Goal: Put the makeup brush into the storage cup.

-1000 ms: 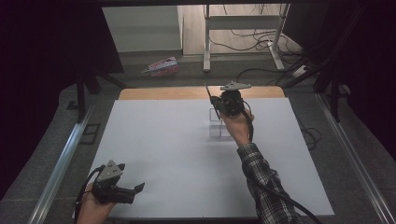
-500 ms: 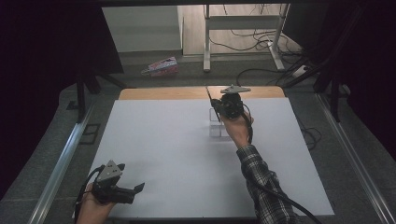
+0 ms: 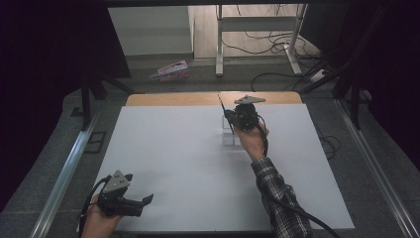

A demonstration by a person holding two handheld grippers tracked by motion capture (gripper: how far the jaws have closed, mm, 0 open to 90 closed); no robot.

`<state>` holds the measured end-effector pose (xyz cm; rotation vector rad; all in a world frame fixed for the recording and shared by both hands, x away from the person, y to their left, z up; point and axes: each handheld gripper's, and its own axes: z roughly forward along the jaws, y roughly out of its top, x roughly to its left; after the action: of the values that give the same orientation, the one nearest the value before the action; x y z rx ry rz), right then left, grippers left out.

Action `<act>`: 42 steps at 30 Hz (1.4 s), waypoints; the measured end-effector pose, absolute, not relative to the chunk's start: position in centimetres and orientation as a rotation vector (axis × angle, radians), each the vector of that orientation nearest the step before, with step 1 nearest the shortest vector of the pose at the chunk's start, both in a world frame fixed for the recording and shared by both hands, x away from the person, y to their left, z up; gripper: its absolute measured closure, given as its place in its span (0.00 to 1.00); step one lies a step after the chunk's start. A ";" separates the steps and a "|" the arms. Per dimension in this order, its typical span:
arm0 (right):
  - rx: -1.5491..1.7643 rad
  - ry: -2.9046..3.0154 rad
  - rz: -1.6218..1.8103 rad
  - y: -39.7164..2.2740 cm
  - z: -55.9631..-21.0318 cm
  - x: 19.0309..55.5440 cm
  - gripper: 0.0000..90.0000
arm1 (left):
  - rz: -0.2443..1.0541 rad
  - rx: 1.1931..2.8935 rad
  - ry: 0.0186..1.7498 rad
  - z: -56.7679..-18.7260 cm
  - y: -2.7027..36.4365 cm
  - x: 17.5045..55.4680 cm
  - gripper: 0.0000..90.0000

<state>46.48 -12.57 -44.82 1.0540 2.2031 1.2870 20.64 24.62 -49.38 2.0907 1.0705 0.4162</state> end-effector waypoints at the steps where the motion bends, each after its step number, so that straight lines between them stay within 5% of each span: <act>1: 1.054 2.203 1.288 -12.6 -44.9 46.5 0.95 | 0.416 2.091 1.070 -49.4 24.6 20.6 0.01; 14: 1.072 2.213 1.275 -12.8 -46.2 46.1 0.92 | 0.413 2.093 1.072 -49.4 24.6 20.7 0.01; 18: 1.088 2.171 1.298 -12.9 -45.8 46.0 0.61 | 0.413 2.096 1.071 -49.4 24.5 20.7 0.01; 25: 1.101 2.172 1.308 -12.4 -45.1 46.0 0.35 | 0.413 2.099 1.071 -49.4 24.5 20.7 0.01; 42: 1.098 2.193 1.325 -12.3 -44.6 45.9 0.15 | 0.416 2.101 1.072 -49.4 24.5 20.7 0.01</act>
<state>45.92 -12.29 -44.57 1.0979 2.1934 1.3248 20.68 24.49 -49.43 2.1012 1.0719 0.4157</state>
